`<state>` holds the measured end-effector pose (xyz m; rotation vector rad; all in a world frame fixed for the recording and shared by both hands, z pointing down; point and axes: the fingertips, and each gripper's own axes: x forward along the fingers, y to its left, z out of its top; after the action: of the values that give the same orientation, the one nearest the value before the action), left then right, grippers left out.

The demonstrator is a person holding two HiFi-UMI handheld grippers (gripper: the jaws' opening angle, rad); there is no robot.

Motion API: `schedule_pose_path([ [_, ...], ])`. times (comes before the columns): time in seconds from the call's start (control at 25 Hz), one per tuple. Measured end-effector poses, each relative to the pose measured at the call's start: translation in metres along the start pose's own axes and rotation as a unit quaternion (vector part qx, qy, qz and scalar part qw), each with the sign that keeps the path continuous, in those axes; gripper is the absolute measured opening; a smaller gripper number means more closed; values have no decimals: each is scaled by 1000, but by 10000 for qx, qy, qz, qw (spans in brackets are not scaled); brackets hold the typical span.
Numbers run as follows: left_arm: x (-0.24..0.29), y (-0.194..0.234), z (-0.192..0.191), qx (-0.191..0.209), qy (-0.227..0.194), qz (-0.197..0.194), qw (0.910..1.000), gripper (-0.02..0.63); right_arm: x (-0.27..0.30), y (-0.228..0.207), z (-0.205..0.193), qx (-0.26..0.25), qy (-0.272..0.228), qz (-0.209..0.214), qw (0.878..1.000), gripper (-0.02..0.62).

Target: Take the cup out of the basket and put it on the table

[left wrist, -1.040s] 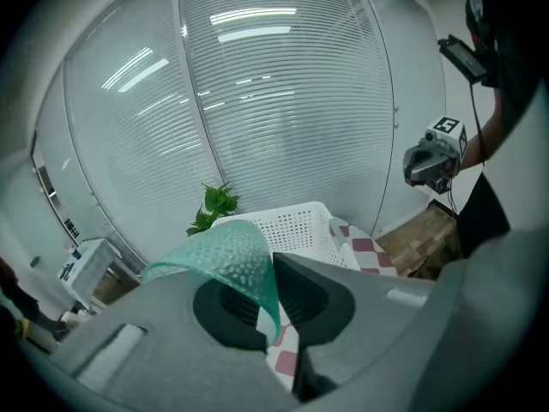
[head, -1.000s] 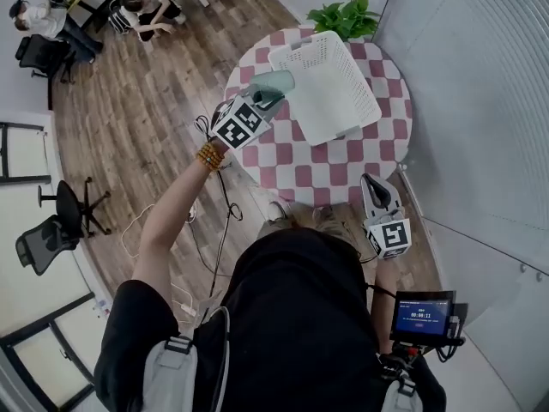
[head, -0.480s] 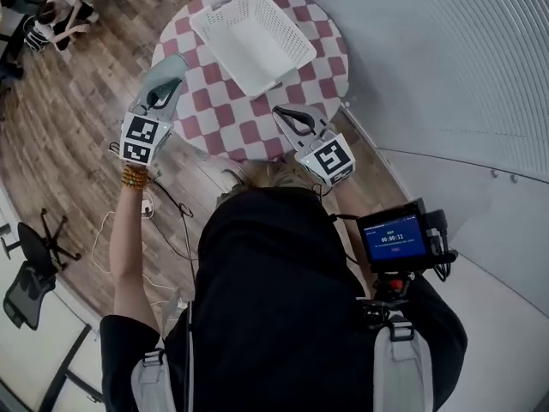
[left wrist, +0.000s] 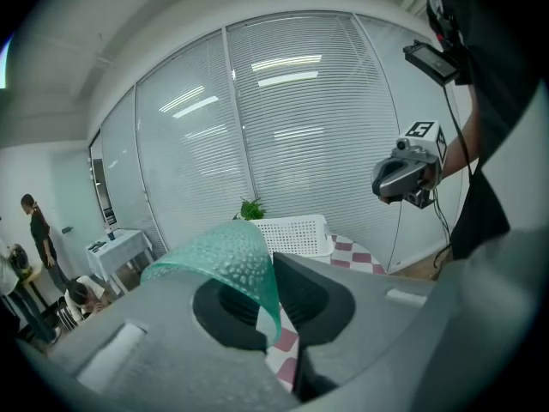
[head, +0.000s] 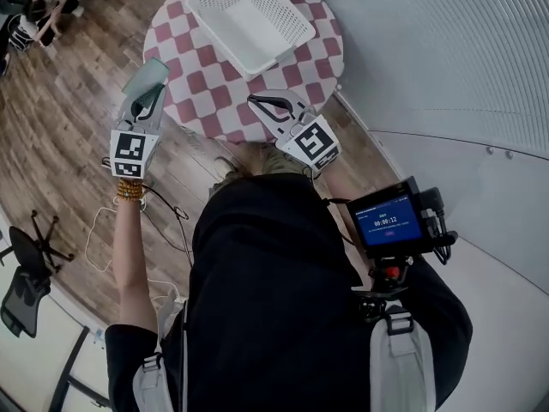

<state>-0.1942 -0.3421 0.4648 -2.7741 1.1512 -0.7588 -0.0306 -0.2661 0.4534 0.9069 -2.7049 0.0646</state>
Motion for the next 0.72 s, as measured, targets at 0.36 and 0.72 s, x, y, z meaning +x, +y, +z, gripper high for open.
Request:
schedule_pose_path([
  [0.36, -21, -12, -3, -228, -138, 136, 9996, 23, 11, 13, 13, 14, -115, 158, 9998, 11],
  [0.72, -81, 4, -33, -75, -548, 486, 9973, 23, 63, 63, 31, -112, -229, 244, 9994, 11],
])
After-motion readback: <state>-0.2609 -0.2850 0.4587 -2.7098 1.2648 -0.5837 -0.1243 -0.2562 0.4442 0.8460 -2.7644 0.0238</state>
